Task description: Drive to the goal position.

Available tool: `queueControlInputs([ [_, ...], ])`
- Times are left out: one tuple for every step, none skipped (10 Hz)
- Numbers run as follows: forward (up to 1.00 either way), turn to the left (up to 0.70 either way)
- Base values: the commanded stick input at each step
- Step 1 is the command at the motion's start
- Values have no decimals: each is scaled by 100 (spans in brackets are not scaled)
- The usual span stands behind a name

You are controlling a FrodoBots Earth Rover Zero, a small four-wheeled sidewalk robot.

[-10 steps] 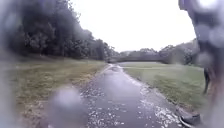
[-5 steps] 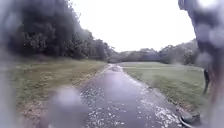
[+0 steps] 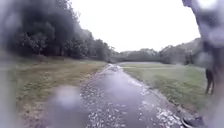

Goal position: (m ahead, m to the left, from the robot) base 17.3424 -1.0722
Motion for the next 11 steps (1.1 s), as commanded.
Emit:
queueControlInputs([
  [85, 0],
  [85, 0],
  [85, 0],
  [85, 0],
  [85, 0],
  [85, 0],
  [85, 0],
  [85, 0],
  [85, 0],
  [85, 0],
  [85, 0],
])
